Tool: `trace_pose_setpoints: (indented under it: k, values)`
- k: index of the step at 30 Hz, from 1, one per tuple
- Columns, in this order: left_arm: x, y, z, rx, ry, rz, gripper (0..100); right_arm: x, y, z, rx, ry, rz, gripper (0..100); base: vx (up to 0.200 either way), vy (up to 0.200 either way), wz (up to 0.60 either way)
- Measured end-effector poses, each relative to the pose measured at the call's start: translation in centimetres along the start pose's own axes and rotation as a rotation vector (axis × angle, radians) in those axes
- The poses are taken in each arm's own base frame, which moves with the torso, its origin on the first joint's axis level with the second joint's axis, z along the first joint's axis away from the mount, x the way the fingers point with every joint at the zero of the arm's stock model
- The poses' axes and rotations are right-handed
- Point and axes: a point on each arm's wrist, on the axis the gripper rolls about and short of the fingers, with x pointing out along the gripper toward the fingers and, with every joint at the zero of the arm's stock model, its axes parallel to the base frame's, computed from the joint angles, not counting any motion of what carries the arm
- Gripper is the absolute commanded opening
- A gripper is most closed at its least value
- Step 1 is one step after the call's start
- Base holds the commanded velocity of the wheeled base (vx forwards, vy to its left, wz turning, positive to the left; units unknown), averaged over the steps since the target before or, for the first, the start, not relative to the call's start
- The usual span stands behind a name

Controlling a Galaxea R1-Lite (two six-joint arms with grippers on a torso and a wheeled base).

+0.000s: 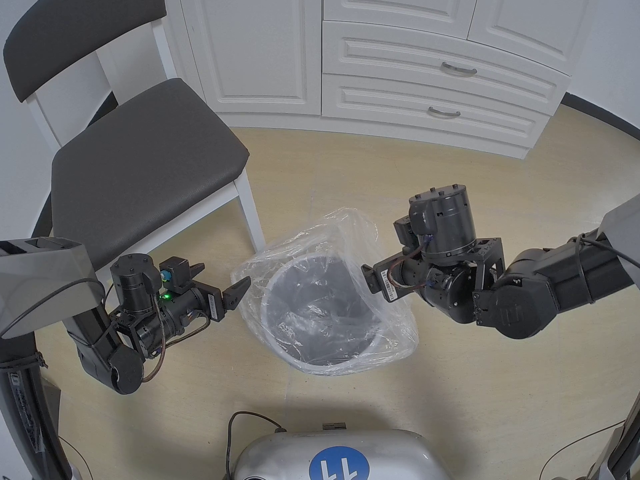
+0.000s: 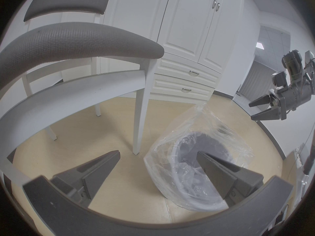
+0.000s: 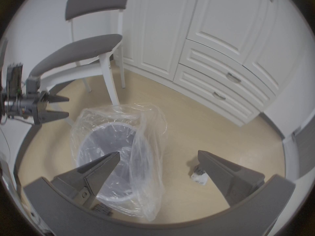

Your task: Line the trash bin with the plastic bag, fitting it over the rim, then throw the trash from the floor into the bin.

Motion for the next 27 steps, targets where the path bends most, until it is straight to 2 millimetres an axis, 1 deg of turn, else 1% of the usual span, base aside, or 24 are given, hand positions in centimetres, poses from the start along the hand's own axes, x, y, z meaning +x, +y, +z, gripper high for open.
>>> trace_pose_setpoints:
  k: [5, 8, 11, 14, 18, 20, 24, 27]
  values:
    - [-0.3, -0.4, 0.2, -0.004, 0.026, -0.009, 100, -1.3, 0.2, -0.7, 0.176, 0.016, 0.013, 100, 0.000, 0.000, 0.00]
    - [-0.5, -0.6, 0.0, -0.016, 0.096, -0.013, 100, -1.9, 0.5, -1.0, 0.284, 0.023, 0.027, 100, 0.000, 0.000, 0.00]
    - [-0.4, -0.7, -0.1, -0.036, 0.157, -0.013, 100, -2.0, 1.1, -1.5, 0.356, 0.037, 0.035, 100, 0.000, 0.000, 0.00]
    - [0.2, -0.8, 0.6, -0.083, 0.162, -0.008, 100, -1.1, 1.6, -2.3, 0.402, 0.057, 0.031, 100, 0.000, 0.000, 0.00]
    - [1.2, -0.7, 1.4, -0.134, 0.140, 0.000, 100, 0.4, 1.4, -2.8, 0.455, 0.042, 0.016, 100, 0.000, 0.000, 0.00]
    - [1.7, -0.6, 1.7, -0.147, 0.125, 0.011, 100, 1.3, 1.3, -3.5, 0.460, 0.049, 0.002, 100, 0.000, 0.000, 0.00]
    - [2.7, -0.3, 1.5, -0.160, 0.119, 0.035, 100, 3.6, 0.2, -5.1, 0.467, 0.079, -0.049, 100, 0.000, 0.000, 0.00]
    - [3.5, 0.0, 1.1, -0.167, 0.118, 0.051, 100, 4.8, -0.5, -5.6, 0.477, 0.086, -0.077, 100, 0.000, 0.000, 0.00]
